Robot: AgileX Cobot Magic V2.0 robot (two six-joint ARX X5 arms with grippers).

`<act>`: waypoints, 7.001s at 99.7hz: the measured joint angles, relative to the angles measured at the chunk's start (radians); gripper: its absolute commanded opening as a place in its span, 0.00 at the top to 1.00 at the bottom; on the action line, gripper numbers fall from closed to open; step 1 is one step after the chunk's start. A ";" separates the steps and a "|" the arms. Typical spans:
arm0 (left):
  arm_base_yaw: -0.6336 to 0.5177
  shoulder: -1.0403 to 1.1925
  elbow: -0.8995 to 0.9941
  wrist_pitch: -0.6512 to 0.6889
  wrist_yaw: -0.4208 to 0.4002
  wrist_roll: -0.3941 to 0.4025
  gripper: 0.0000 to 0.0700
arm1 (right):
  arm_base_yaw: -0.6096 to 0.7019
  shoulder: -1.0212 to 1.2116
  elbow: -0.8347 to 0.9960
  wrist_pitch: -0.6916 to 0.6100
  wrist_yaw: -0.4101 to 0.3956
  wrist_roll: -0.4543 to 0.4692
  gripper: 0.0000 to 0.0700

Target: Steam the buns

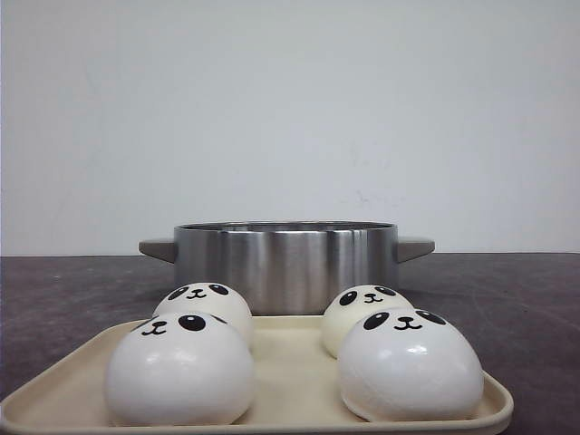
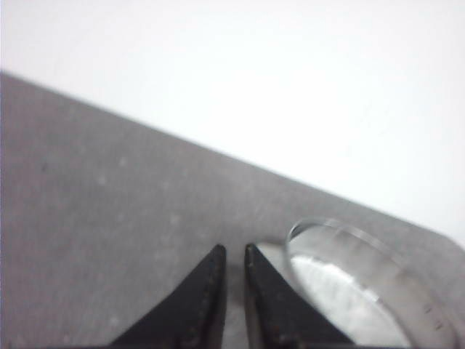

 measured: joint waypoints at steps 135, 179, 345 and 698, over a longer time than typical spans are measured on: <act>-0.083 0.484 0.601 -0.298 0.350 0.137 0.15 | 0.036 0.566 0.620 -0.265 -0.438 -0.037 0.00; -0.157 0.524 0.601 -0.350 0.283 0.266 0.15 | 0.536 1.002 0.834 -0.561 0.053 -0.156 0.00; -0.396 0.523 0.601 -0.350 0.265 0.308 0.16 | 0.562 1.811 1.045 -0.797 0.060 0.099 0.26; -0.396 0.522 0.601 -0.357 0.236 0.308 0.16 | 0.310 2.172 1.636 -0.715 0.006 -0.081 0.99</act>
